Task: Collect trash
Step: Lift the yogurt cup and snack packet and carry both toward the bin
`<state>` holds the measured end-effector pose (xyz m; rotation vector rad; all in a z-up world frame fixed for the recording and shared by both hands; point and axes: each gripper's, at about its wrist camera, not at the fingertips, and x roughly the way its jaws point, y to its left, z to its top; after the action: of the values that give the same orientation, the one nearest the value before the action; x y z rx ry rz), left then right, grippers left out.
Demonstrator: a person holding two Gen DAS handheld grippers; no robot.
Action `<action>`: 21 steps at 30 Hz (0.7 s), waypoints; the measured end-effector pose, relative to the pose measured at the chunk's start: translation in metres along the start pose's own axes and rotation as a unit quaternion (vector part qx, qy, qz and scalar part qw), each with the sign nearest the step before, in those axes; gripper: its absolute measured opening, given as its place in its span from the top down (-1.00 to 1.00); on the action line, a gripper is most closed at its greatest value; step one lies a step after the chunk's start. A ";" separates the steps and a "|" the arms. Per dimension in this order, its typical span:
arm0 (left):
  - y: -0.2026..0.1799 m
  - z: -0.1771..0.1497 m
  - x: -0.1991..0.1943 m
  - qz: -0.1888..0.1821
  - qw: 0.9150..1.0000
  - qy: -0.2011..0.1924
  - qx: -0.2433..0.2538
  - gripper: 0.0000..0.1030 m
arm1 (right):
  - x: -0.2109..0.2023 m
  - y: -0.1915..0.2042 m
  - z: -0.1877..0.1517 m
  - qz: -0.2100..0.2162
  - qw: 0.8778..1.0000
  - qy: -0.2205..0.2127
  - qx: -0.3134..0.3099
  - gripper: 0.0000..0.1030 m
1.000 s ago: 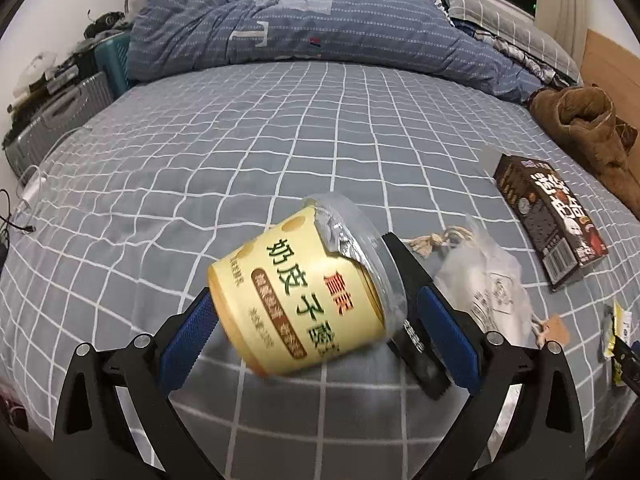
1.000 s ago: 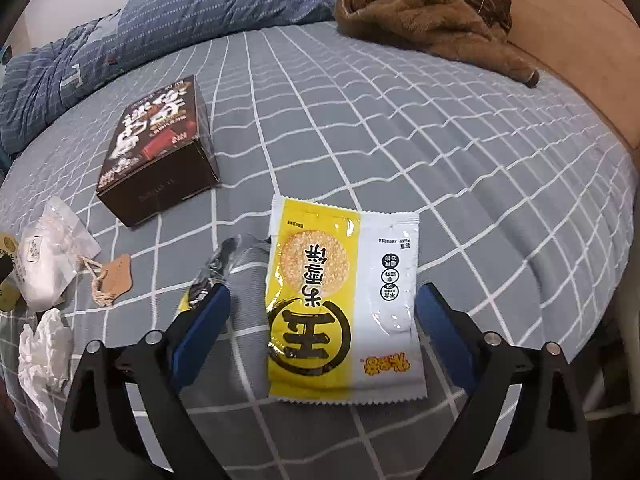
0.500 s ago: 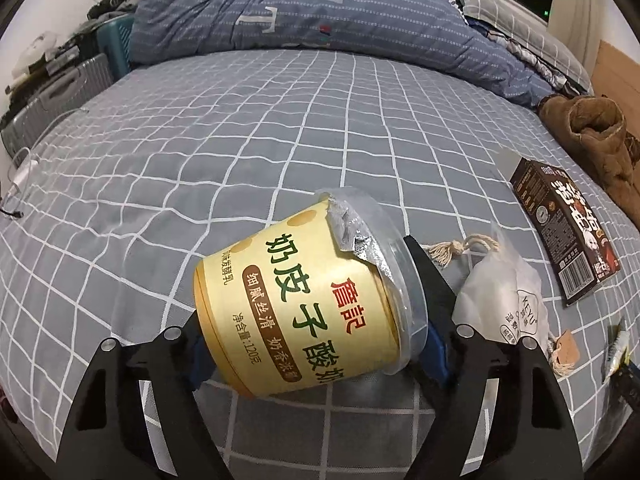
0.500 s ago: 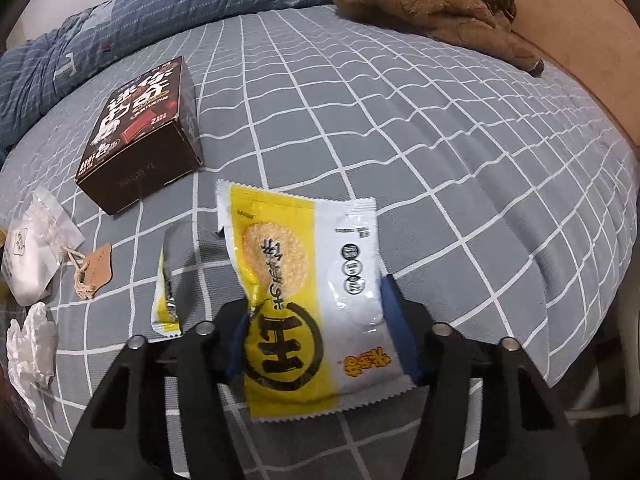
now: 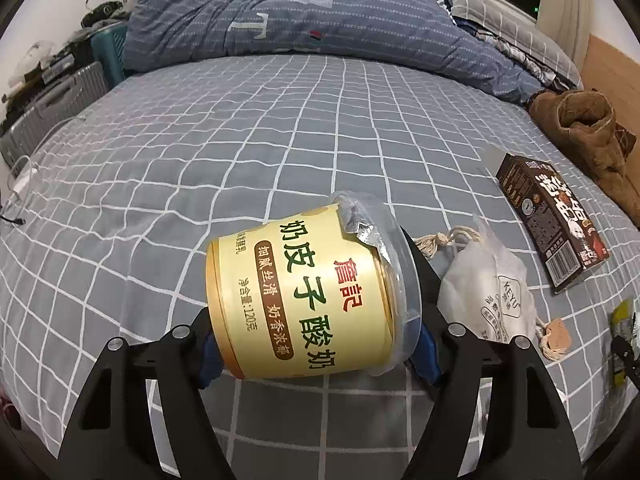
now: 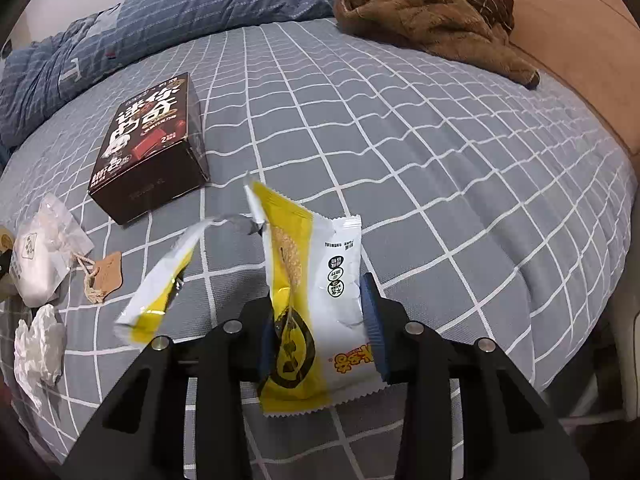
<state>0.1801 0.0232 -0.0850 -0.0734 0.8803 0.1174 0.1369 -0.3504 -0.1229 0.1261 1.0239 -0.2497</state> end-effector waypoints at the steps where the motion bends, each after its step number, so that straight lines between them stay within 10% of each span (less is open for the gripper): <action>1: 0.001 0.000 -0.001 0.000 1.000 0.000 0.000 -0.37 | 0.001 0.000 0.000 0.000 1.000 0.002 0.000 0.33; 7: 0.004 -0.005 -0.009 -0.003 1.000 -0.002 0.000 -0.31 | -0.003 -0.002 -0.001 0.000 1.000 -0.003 -0.002 0.81; 21: 0.009 -0.021 -0.032 -0.007 1.000 -0.011 0.003 -0.31 | -0.021 0.018 -0.007 0.002 0.999 -0.025 -0.033 0.88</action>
<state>0.1431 0.0279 -0.0738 -0.0719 0.8585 0.1013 0.1250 -0.3286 -0.1088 0.0625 0.9816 -0.2135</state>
